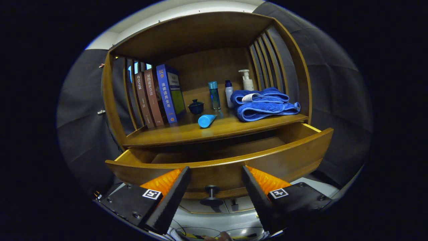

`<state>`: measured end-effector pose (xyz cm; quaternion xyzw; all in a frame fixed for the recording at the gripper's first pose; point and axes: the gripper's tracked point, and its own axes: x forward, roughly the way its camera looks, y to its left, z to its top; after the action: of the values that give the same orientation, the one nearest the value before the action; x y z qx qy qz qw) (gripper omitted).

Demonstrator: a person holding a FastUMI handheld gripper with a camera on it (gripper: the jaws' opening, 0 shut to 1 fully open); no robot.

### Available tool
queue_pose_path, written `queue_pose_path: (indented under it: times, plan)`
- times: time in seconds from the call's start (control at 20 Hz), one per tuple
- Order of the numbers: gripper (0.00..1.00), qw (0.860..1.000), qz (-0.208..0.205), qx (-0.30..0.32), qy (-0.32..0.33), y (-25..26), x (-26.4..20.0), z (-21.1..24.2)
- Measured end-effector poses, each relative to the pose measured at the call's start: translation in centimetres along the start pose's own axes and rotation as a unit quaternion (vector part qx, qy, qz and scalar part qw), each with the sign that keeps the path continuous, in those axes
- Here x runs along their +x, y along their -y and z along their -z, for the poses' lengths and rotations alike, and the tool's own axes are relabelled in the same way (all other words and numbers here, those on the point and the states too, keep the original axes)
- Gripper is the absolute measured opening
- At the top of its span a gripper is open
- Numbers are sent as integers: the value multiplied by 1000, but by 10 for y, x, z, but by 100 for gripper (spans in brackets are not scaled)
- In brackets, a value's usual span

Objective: Pull open the drawer, take out the items inside it, and place them on the countertop above the cabinet.

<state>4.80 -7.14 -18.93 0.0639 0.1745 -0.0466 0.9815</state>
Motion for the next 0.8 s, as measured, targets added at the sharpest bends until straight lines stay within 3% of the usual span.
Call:
queue_pose_path:
  times: [0.8]
  plan:
    - [100, 1000, 9, -7, -1, -3, 61, -14]
